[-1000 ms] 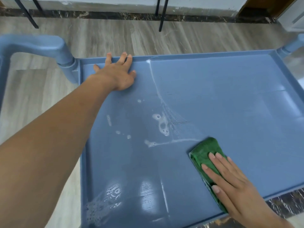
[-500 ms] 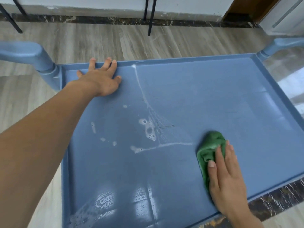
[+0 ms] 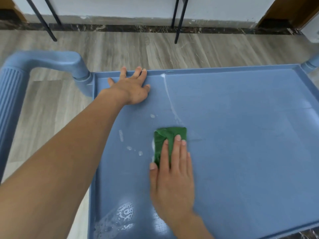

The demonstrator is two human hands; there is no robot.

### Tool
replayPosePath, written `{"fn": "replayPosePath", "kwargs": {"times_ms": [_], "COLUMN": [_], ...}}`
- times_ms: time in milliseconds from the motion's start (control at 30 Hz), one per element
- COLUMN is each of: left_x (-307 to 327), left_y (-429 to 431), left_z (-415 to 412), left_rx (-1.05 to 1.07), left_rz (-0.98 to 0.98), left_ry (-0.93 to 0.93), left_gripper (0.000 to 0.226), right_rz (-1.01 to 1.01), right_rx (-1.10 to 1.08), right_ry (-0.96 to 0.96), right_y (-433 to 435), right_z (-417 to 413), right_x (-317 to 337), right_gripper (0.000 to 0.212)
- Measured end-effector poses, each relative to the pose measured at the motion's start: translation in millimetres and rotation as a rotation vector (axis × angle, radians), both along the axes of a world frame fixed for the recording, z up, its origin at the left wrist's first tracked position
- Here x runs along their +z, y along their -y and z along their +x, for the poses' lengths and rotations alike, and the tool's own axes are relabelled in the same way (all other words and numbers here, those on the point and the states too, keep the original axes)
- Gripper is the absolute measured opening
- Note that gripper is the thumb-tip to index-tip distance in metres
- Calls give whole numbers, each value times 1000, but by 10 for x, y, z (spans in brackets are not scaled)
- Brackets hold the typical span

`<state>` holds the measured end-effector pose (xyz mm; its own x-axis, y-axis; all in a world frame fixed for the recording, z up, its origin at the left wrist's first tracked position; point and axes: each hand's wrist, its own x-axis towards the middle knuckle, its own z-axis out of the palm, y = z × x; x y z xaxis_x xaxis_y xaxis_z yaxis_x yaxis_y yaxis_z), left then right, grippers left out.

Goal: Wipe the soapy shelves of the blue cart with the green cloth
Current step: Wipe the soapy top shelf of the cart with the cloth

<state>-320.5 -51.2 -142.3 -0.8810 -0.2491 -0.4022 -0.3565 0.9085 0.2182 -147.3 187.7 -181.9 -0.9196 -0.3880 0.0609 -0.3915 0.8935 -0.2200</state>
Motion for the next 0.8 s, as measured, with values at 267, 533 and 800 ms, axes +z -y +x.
{"fn": "replayPosePath", "kwargs": {"times_ms": [267,533,800], "left_x": [-19,-37,44], "left_y": [35,-21,245], "left_z": [24,23,-8], "left_rx": [-15,-18,-89], "left_rz": [-18,-37,-105], "left_ry": [-13,-24,-107], "left_gripper": [64,64,62], "right_rz": [-105,-165,-110], "right_rx": [328,373,-238], "right_ry": [-80,-177,-119], "right_y": [498,-745,-1445], "right_z": [128,-339,-1181], "right_x": [-23,-80,-83], "right_gripper": [48,45,55]}}
